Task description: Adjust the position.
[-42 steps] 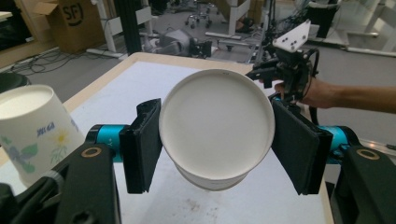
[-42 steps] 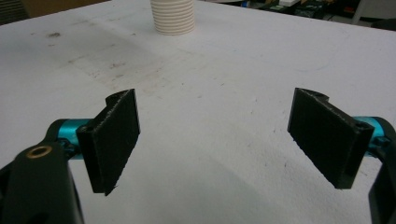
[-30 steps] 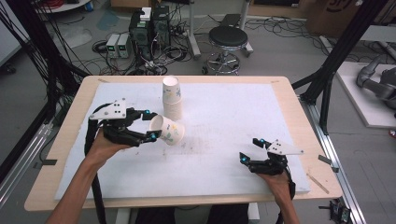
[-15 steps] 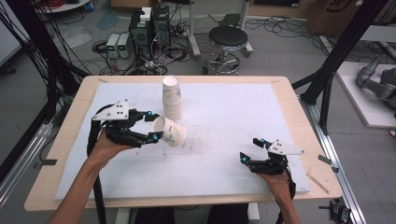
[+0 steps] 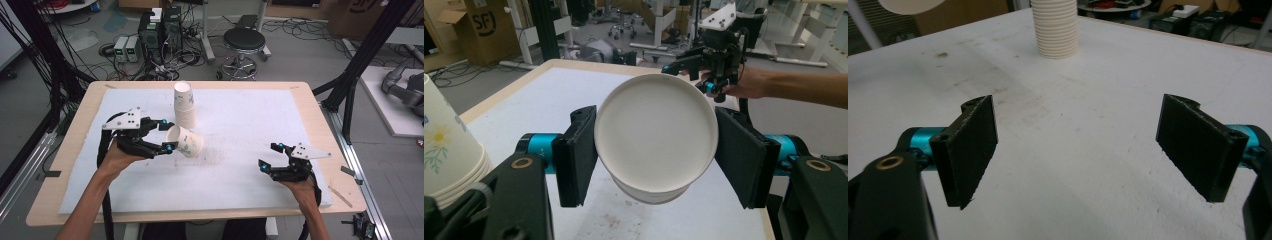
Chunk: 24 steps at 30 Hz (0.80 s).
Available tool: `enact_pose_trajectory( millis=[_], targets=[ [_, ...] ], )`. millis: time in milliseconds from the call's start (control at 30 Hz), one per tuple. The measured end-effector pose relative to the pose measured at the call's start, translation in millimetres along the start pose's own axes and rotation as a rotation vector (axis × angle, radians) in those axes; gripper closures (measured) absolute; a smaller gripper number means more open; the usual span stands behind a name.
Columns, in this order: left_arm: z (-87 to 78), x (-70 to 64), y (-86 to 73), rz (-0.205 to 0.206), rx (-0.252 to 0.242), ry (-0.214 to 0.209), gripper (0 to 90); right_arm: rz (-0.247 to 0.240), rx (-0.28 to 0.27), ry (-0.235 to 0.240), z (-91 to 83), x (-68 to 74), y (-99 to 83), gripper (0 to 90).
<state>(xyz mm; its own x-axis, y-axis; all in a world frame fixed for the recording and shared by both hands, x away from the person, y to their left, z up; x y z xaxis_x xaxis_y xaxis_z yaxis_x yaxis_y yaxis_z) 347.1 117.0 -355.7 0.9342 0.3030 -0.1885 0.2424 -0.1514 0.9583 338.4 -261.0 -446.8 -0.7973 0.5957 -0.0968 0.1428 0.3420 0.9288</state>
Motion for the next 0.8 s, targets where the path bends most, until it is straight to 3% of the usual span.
enact_pose_trajectory(
  millis=[167,400,567,800],
  targets=[
    [3.7,-0.6,-2.3,-0.005,-0.003,-0.005,36.3,-0.022,-0.006,0.030,-2.4,-1.8,15.4,17.0],
    [5.8,-0.8,-6.2,-0.009,0.007,-0.006,36.3,-0.024,-0.011,0.031,-1.2,-2.0,23.2,17.0],
    [6.4,-1.4,-6.8,-0.011,0.003,-0.012,36.3,-0.045,-0.024,0.082,1.1,3.0,31.6,17.0],
    [9.1,-3.2,-9.6,-0.016,-0.003,-0.021,36.3,-0.110,-0.047,0.158,13.3,10.3,60.4,17.0]
  ],
)
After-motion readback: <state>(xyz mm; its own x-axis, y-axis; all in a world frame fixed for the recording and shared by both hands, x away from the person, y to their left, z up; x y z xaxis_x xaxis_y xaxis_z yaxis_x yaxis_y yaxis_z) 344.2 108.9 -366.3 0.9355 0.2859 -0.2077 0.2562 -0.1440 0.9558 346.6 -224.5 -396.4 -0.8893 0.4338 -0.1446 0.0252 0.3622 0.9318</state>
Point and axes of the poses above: each handheld gripper's, and its own axes: z roughly forward along the jaws, y roughly out of its top, x roughly to its left, the point moved 6 cm from there along z, roughly forward along the jaws, and after that the axes turned 10 degrees about -z, right-handed, at the moved point
